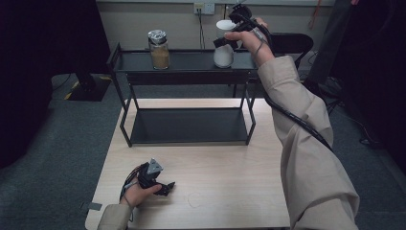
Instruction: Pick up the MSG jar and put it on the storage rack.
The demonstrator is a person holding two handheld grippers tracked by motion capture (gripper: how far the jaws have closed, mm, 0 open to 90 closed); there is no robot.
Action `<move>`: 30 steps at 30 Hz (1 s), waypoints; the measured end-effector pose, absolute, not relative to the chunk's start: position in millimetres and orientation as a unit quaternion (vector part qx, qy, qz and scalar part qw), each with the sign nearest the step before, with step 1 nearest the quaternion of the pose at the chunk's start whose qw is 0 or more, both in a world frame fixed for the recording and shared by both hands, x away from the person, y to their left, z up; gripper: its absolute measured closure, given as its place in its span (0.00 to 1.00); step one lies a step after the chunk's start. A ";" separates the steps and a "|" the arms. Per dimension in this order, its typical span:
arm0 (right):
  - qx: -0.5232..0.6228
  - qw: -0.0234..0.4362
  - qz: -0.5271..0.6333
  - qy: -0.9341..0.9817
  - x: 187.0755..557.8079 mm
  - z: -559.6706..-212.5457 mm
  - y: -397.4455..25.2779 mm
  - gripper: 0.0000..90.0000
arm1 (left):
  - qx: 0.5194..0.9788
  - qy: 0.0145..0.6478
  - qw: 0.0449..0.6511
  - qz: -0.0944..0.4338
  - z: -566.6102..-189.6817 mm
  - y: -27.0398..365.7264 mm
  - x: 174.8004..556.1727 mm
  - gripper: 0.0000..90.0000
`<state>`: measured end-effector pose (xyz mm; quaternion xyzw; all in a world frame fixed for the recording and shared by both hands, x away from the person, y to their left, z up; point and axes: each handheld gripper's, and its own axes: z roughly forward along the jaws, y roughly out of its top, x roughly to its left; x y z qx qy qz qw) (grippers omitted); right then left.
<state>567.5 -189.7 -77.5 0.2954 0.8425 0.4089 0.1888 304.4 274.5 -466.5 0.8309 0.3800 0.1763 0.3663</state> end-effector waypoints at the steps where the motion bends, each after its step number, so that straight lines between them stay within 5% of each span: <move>1: 0.296 0.188 0.411 0.842 568.3 -78.3 -190.2 0.38 | 0.831 0.380 0.366 0.176 -466.5 274.5 304.5 0.00; 17: 0.297 0.183 0.421 0.837 570.6 -83.4 -195.2 0.37 | 0.831 0.380 0.366 0.176 -466.5 274.4 304.4 0.00; 30: 0.287 0.196 0.434 0.831 554.8 -90.6 -204.7 0.07 | 0.831 0.380 0.366 0.176 -466.5 274.4 304.4 0.00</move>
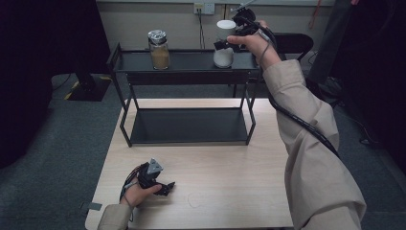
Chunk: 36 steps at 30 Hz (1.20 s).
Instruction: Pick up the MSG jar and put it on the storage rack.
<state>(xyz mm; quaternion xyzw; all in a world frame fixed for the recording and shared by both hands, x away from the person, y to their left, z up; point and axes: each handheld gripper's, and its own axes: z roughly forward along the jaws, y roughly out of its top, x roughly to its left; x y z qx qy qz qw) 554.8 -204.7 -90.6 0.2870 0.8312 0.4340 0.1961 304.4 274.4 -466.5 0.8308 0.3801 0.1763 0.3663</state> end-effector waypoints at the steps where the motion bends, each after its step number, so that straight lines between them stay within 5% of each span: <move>1: 0.283 0.199 0.435 0.831 553.1 -92.3 -205.5 0.04 | 0.831 0.380 0.367 0.176 -466.7 274.4 304.4 0.00; 36: 0.232 0.161 0.463 0.840 485.8 -160.9 -263.6 0.00 | 0.831 0.382 0.365 0.177 -466.2 273.4 307.7 0.00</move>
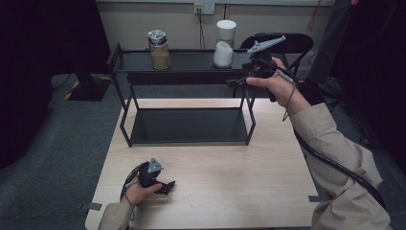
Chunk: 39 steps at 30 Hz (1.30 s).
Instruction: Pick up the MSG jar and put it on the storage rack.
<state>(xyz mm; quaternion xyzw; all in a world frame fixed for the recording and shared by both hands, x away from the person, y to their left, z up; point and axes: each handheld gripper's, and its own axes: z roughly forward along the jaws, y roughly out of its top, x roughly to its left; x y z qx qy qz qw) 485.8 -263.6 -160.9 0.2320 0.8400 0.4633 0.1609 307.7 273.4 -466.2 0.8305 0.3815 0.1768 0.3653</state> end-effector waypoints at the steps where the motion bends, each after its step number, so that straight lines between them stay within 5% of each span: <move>1: 0.232 0.161 0.463 0.840 485.8 -160.9 -263.6 0.00 | 0.830 0.382 0.365 0.177 -466.1 273.4 307.7 0.00; 39: 0.246 0.098 0.461 0.847 426.3 -317.4 -329.5 0.00 | 0.832 0.379 0.363 0.178 -465.7 273.5 307.9 0.00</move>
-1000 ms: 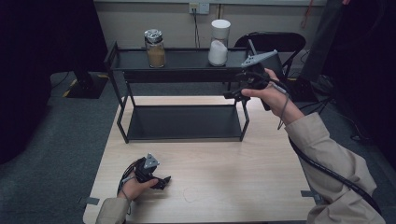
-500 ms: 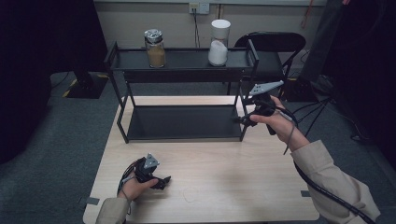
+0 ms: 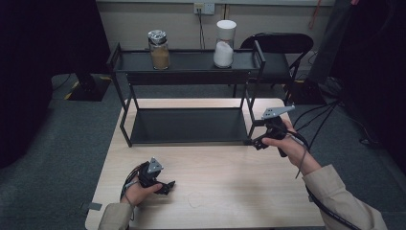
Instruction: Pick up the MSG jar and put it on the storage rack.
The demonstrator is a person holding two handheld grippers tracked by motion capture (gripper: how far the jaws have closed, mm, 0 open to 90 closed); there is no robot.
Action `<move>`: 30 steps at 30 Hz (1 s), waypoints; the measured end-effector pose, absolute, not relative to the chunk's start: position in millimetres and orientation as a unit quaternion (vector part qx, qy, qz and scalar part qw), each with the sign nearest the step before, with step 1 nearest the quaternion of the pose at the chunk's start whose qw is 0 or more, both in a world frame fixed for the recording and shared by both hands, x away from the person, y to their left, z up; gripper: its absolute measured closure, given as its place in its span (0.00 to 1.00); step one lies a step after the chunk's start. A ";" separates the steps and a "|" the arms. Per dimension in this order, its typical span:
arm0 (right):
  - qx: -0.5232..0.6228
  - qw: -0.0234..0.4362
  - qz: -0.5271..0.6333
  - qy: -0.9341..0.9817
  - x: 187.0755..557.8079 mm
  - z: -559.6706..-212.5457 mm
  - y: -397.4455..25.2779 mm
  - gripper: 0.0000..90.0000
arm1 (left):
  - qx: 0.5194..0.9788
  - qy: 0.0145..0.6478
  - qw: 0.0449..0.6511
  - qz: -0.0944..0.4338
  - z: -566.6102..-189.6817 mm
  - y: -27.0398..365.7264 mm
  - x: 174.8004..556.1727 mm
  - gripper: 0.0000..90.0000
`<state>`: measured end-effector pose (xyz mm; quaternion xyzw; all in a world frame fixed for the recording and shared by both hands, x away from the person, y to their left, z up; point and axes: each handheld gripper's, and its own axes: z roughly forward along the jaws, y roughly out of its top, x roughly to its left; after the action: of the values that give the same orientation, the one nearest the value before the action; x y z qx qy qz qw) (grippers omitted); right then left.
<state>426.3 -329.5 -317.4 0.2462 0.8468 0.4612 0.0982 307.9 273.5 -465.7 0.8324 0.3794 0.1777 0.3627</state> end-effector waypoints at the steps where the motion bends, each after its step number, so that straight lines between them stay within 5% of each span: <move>1: 0.247 0.096 0.461 0.847 424.9 -322.3 -330.7 0.00 | 0.833 0.379 0.362 0.178 -465.6 273.5 308.0 0.00; 30: 0.275 0.095 0.464 0.837 370.7 -414.8 -366.4 0.00 | 0.832 0.380 0.362 0.178 -465.6 273.2 307.6 0.00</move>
<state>370.7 -366.4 -414.8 0.2752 0.8366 0.4642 0.0947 307.6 273.2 -465.6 0.8324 0.3797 0.1783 0.3622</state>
